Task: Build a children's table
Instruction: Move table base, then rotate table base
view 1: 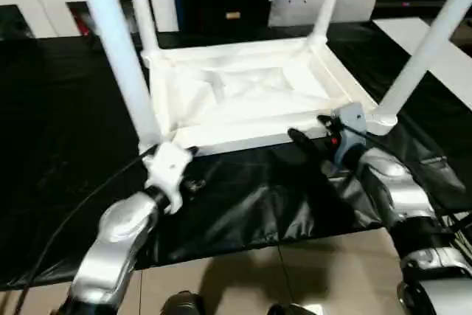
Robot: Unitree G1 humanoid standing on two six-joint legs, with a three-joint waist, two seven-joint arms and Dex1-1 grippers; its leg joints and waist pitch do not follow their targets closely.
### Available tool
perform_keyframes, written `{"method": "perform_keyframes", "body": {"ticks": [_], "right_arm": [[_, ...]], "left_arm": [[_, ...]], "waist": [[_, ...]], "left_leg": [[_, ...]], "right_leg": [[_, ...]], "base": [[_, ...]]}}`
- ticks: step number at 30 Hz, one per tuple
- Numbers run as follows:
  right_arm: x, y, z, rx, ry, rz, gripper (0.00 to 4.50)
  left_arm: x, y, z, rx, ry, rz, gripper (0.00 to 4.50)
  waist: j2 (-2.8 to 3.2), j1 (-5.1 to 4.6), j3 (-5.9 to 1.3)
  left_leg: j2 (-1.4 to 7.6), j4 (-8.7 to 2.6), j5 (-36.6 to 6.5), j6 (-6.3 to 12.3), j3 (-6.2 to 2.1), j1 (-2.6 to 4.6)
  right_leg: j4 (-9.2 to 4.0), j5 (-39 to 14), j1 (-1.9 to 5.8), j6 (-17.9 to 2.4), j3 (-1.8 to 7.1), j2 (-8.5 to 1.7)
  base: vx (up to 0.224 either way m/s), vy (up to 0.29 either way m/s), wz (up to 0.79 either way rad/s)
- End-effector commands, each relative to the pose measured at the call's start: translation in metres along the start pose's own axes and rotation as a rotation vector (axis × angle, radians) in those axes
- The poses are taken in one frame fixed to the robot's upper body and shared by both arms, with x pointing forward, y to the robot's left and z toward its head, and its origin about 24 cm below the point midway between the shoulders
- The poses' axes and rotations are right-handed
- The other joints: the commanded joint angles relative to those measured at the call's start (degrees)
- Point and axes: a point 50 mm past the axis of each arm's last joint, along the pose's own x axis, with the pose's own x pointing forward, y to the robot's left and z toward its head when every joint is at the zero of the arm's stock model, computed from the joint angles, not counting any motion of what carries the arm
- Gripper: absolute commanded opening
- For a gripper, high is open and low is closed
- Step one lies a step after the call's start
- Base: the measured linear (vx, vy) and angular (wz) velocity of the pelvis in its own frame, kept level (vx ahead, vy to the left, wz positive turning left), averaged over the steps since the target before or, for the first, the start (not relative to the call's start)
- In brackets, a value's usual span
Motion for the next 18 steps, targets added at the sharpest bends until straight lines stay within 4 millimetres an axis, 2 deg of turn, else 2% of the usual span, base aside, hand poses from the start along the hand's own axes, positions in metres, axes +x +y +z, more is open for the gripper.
{"method": "perform_keyframes", "body": {"ticks": [1, 3, 4, 6, 7, 9, 11, 12, 15, 18], "right_arm": [[-0.007, -0.004, 0.003, 0.011, -0.008, 0.004, 4.50], [-0.010, -0.002, 0.002, -0.014, -0.006, 0.031, 4.50], [-0.015, 0.001, -0.001, -0.043, 0.018, 0.074, 4.50], [-0.017, 0.001, -0.004, -0.061, 0.042, 0.076, 4.50], [-0.017, 0.001, -0.005, -0.065, 0.050, 0.074, 4.50], [-0.019, -0.003, -0.011, -0.053, 0.084, 0.036, 4.50], [-0.020, -0.003, -0.013, -0.040, 0.108, 0.019, 4.50], [-0.021, -0.003, -0.015, -0.044, 0.123, 0.010, 4.50], [-0.021, 0.001, -0.018, -0.020, 0.144, 0.040, 4.50], [-0.020, 0.002, -0.019, -0.026, 0.142, 0.027, 4.50]], "left_arm": [[-0.006, 0.003, 0.003, -0.001, -0.043, 0.015, 3.59], [-0.013, 0.005, -0.001, -0.001, -0.045, 0.040, 3.71], [-0.022, 0.007, -0.009, -0.025, -0.051, 0.079, 3.85], [-0.026, 0.009, -0.011, -0.020, -0.053, 0.114, 3.92], [-0.028, 0.010, -0.012, -0.017, -0.054, 0.124, 3.97], [-0.036, 0.018, -0.012, -0.038, -0.097, 0.223, 4.28], [-0.039, 0.022, -0.014, -0.058, -0.111, 0.277, 4.33], [-0.041, 0.024, -0.016, -0.073, -0.117, 0.323, 4.35], [-0.041, 0.023, -0.019, -0.079, -0.124, 0.337, 4.45], [-0.040, 0.025, -0.017, -0.076, -0.138, 0.362, 4.45]], "waist": [[-0.34, -0.11, -4.10], [-0.30, -0.10, -4.08], [-0.40, -0.06, -3.99], [-0.37, -0.09, -3.83], [-0.38, -0.08, -3.91], [-0.29, -0.19, -3.85], [-0.33, -0.32, -3.78], [-0.04, -0.36, -3.72], [-0.14, -0.44, -3.72], [0.01, -0.37, -3.83]], "left_leg": [[3.93, -4.67, -17.65, 0.92, -2.07, 1.43], [3.84, -4.70, -18.75, 0.49, -2.14, 1.55], [3.88, -4.71, -19.19, 0.38, -2.13, 1.53], [3.85, -4.79, -19.57, 0.40, -2.24, 1.35], [3.84, -4.77, -19.90, 0.27, -2.26, 1.55], [3.78, -4.78, -19.93, 0.13, -2.25, 1.48], [3.69, -4.72, -20.76, 0.02, -2.31, 1.59], [3.70, -4.77, -21.42, -0.18, -2.39, 1.67], [3.65, -4.77, -22.38, -0.33, -2.47, 1.76], [3.80, -4.86, -22.38, -0.52, -2.54, 1.77]], "right_leg": [[-5.17, -19.49, 2.20, -8.75, 3.62, -4.07], [-5.45, -21.58, 2.13, -8.07, 3.59, -4.24], [-5.66, -22.38, 2.10, -7.25, 3.67, -4.27], [-5.81, -23.14, 2.15, -6.54, 3.64, -4.26], [-5.88, -23.89, 2.10, -6.28, 3.62, -4.25], [-5.97, -23.97, 2.06, -6.57, 3.59, -4.17], [-6.14, -25.08, 2.03, -6.63, 3.51, -4.21], [-6.20, -25.44, 1.96, -6.48, 3.45, -4.12], [-6.41, -26.29, 1.92, -5.78, 3.43, -4.13], [-6.29, -25.25, 1.89, -5.71, 3.49, -4.20]], "base": [[0.000, 0.000, 0.00], [0.000, 0.000, 0.00], [0.000, 0.000, 0.00], [0.000, 0.000, 0.00], [0.000, 0.000, 0.00], [0.000, 0.000, 0.00], [0.000, 0.000, 0.00], [0.000, 0.000, 0.00], [0.000, 0.000, 0.00], [0.000, 0.000, 0.00]]}}
